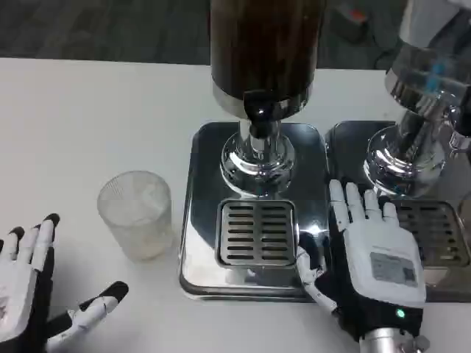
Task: Grasp the cup under the faucet to collect the drink, then remove the cup.
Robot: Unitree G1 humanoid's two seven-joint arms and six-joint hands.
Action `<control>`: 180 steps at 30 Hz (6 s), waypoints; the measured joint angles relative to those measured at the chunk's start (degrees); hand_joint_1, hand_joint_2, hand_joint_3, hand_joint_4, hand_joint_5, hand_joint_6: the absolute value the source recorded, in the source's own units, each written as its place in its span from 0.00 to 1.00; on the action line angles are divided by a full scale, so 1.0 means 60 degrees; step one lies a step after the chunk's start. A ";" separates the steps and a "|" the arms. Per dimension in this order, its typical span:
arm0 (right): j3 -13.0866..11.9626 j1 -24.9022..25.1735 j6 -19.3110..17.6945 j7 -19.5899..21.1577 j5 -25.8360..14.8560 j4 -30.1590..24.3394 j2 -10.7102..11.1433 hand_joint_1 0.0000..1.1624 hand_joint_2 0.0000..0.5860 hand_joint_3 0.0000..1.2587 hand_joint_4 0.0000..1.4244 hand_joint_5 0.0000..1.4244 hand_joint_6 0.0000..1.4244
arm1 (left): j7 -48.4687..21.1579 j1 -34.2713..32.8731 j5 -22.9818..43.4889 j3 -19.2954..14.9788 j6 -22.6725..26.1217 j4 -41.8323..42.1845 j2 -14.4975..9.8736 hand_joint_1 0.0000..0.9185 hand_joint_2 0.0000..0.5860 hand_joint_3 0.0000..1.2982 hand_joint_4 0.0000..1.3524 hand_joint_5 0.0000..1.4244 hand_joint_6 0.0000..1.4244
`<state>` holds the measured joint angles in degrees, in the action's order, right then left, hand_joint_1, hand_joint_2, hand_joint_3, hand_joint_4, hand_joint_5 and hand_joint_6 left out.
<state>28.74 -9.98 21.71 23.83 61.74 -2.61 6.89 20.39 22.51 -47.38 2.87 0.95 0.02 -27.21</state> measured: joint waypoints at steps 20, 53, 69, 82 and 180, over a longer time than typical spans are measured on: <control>-0.0046 0.0108 0.0087 -0.0287 -0.0143 0.0077 -0.0291 0.22 0.85 0.00 0.00 0.00 0.00 | 0.0000 -0.0111 0.0103 -0.0008 0.0027 -0.0081 0.0000 0.00 0.20 0.00 0.00 0.00 0.00; -0.0171 0.0319 0.0350 -0.0061 -0.0417 0.0790 -0.0975 0.25 0.87 0.00 0.00 0.00 0.00 | -0.0543 -0.2459 0.3986 -0.1093 -0.3574 -0.3565 -0.0317 0.00 0.00 0.00 0.00 0.00 0.00; -0.0267 0.0449 0.0434 -0.0364 -0.0527 0.0725 -0.0734 0.25 0.87 0.00 0.00 0.00 0.00 | -0.0741 -0.4450 0.3960 -0.0148 -0.5872 -0.6995 -0.0583 0.00 0.00 0.00 0.00 0.00 0.00; -0.0344 0.0485 0.0528 -0.0400 -0.0621 0.0684 -0.0695 0.26 0.88 0.02 0.00 0.00 0.00 | -0.0686 -0.5569 0.4016 0.0488 -0.6645 -0.8393 -0.0086 0.00 0.00 0.00 0.00 0.00 0.00; -0.0250 0.0402 0.0776 -0.0581 -0.1004 0.0389 -0.0724 0.29 0.93 0.03 0.00 0.00 0.05 | 0.2824 -0.6328 0.2920 0.0851 -0.7868 -0.9314 0.0597 0.40 0.31 0.27 0.37 0.51 0.59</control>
<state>27.24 -7.57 26.37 20.35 55.72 -0.28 2.54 37.33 -15.46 -29.87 7.98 -46.26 -55.86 -23.63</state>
